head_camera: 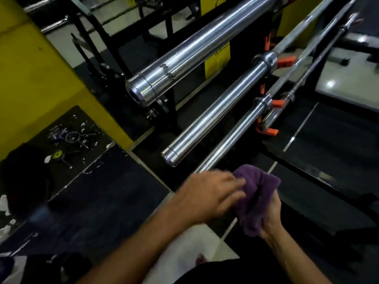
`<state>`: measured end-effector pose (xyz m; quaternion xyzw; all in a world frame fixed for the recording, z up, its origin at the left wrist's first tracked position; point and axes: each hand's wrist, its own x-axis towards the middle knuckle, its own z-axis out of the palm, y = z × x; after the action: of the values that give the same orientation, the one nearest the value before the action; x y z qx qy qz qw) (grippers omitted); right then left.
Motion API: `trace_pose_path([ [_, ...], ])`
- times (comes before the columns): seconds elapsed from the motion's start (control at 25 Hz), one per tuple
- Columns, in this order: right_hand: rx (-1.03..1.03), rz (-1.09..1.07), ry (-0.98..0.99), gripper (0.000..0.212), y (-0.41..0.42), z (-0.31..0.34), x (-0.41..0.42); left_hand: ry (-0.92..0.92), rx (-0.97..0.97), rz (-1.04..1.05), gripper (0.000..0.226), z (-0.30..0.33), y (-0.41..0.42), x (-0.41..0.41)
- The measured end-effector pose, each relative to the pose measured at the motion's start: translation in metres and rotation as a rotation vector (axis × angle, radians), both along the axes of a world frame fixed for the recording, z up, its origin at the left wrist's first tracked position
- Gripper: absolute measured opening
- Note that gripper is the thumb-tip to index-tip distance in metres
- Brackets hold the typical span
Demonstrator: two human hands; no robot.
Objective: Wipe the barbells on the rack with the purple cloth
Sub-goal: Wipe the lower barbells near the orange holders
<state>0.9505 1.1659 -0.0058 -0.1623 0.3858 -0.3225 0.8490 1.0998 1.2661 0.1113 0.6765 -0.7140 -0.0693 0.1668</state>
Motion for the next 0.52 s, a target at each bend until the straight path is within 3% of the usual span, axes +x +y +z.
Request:
trace_pose_path([
  [0.08,-0.183,-0.001,0.142,0.038,-0.003,0.003,0.012,-0.127,-0.209,0.081,0.055,0.021,0.000,0.056],
  [0.12,-0.374,0.044,0.261,0.038,-0.008,0.002,0.026,-0.125,-0.161,0.126,0.064,0.029,-0.004,0.081],
  [0.24,-1.274,0.395,0.720,0.058,-0.019,-0.016,0.082,0.098,0.140,0.155,0.073,0.023,-0.021,0.112],
  [0.28,-1.493,0.494,0.845,0.058,-0.021,-0.026,0.102,0.124,0.165,0.146,0.071,0.018,-0.023,0.113],
  [0.36,-1.714,0.534,1.036,0.049,-0.016,-0.034,0.126,0.114,0.159,0.130,0.068,0.013,-0.025,0.112],
  [0.44,-1.920,0.535,1.006,0.045,-0.003,-0.030,0.135,0.130,0.120,0.113,0.065,0.013,-0.026,0.115],
  [0.52,-2.244,0.610,0.783,0.045,0.007,-0.043,0.130,0.137,0.124,0.118,0.064,0.014,-0.025,0.117],
])
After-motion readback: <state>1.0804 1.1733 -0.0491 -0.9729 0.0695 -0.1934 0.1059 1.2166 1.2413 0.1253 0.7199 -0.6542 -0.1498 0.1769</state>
